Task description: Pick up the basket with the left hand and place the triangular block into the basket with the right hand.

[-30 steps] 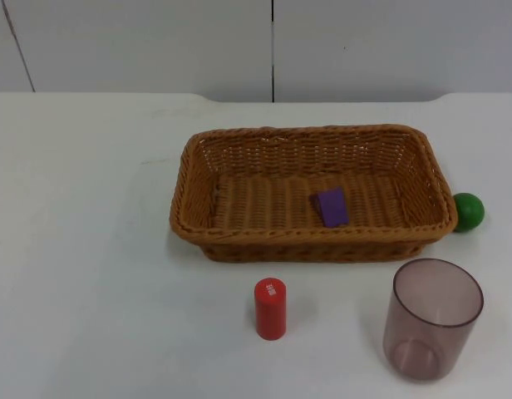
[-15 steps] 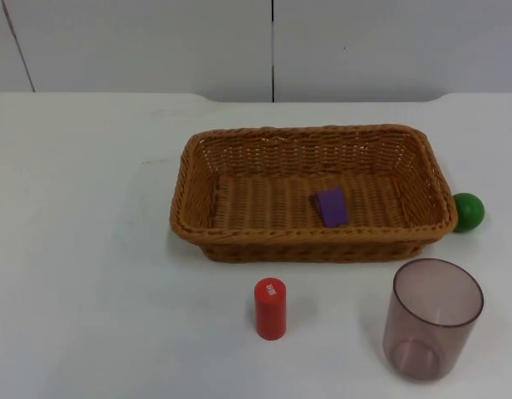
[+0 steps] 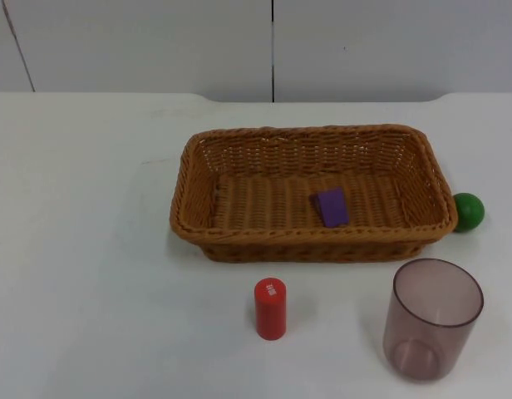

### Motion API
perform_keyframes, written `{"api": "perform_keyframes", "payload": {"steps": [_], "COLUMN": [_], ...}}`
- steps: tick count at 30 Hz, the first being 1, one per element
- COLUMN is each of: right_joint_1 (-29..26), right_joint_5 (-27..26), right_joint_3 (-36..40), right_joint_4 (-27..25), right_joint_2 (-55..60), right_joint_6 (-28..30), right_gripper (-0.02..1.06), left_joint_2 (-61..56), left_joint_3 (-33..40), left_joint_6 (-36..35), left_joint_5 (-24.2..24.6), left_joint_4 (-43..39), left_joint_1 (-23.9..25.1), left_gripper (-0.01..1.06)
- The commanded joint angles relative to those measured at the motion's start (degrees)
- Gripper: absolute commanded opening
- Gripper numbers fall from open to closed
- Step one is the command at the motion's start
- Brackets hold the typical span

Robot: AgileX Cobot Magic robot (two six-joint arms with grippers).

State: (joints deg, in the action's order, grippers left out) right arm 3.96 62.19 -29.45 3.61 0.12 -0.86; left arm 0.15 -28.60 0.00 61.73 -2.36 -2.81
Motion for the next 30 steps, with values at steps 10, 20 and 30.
{"api": "perform_keyframes", "payload": {"steps": [10, 20, 30], "right_joint_1": [0.0, 0.0, 0.0], "right_joint_5": [-0.4, -0.4, -0.4], "right_joint_3": [0.0, 0.0, 0.0], "right_joint_4": [0.3, 0.3, -0.5], "right_joint_2": [-0.1, -0.1, -0.1], "right_joint_6": [0.3, 0.2, 1.2], "right_gripper": [1.04, 1.04, 1.04], "left_joint_2": [-0.2, -0.2, -0.2], "left_joint_3": [0.3, 0.3, 0.3], "left_joint_6": [-0.3, -0.3, -0.3], "left_joint_5": [-0.1, -0.1, -0.1], "left_joint_4": [0.5, 0.5, 0.5], "left_joint_1": [-0.4, -0.4, -0.4], "left_gripper": [1.05, 1.05, 1.05]}}
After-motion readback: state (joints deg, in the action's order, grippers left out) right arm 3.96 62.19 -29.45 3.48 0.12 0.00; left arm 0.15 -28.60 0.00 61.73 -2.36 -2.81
